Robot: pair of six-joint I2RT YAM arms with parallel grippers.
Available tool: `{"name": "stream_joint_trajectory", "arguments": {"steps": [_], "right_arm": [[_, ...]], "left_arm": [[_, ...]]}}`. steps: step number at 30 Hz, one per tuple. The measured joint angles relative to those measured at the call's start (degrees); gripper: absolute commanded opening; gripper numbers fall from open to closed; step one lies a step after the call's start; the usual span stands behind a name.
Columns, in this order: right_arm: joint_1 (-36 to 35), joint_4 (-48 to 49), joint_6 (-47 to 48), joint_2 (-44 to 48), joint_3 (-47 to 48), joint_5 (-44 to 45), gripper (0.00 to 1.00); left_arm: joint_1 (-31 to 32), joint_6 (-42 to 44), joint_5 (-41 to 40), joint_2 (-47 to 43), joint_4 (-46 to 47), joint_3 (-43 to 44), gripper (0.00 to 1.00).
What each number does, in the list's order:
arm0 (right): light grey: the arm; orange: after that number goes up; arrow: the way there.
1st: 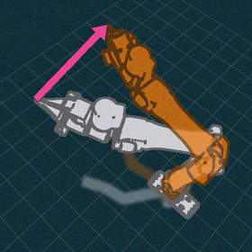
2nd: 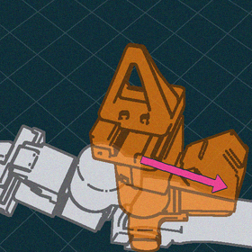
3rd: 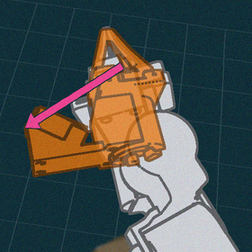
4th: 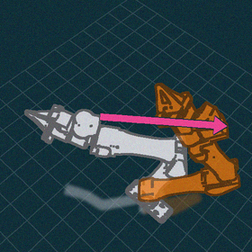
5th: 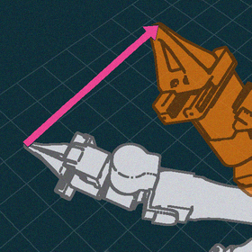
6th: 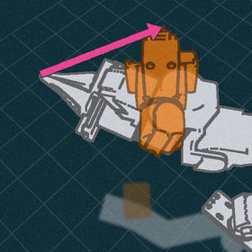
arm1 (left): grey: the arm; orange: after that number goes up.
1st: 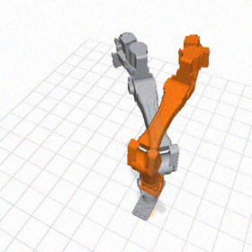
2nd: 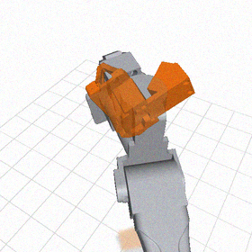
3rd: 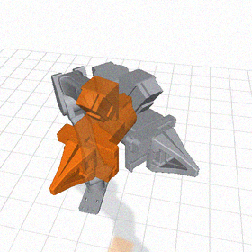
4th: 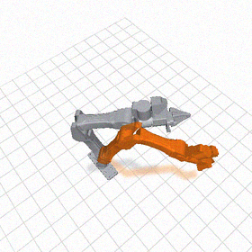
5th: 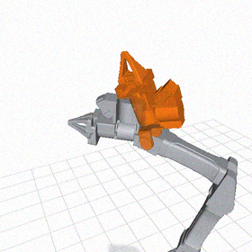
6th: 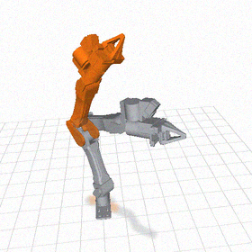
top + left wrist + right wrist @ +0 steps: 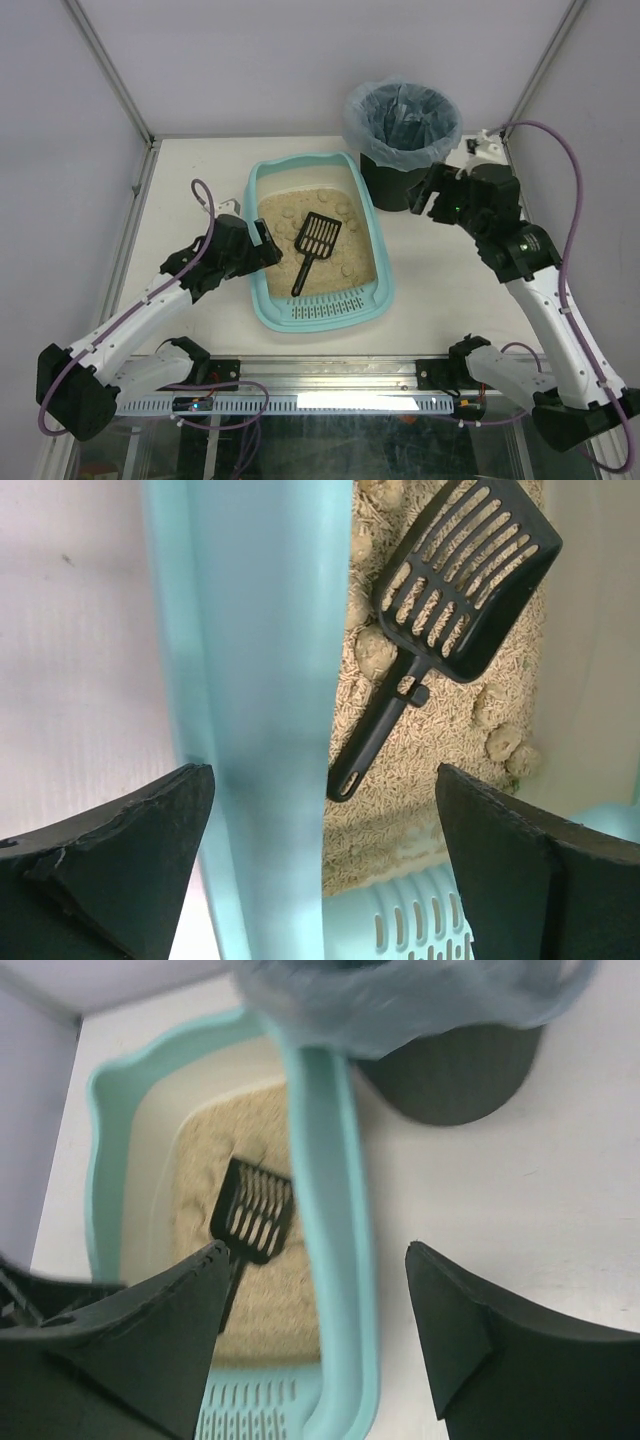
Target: Clean the litter box
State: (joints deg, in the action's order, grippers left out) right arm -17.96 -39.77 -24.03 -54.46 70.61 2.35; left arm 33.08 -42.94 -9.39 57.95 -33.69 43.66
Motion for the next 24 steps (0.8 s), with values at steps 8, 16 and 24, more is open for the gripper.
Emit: {"name": "stream_joint_trajectory", "arguments": {"steps": [8,16,24], "right_arm": [[-27.6,-0.4,-2.1,-10.6,0.0,10.9,0.72],[-39.3,2.6,-8.2,-27.7,0.1,15.9,0.70],[-42.4,3.6,-14.0,-45.1,5.9,18.3,0.70]], "left_arm": [[0.0,2.2,-8.0,-6.7,-5.8,4.7,0.99],[0.0,10.7,-16.3,-15.6,-6.3,6.3,0.99],[0.0,13.0,-18.3,-16.2,-7.2,6.2,0.99]]}}
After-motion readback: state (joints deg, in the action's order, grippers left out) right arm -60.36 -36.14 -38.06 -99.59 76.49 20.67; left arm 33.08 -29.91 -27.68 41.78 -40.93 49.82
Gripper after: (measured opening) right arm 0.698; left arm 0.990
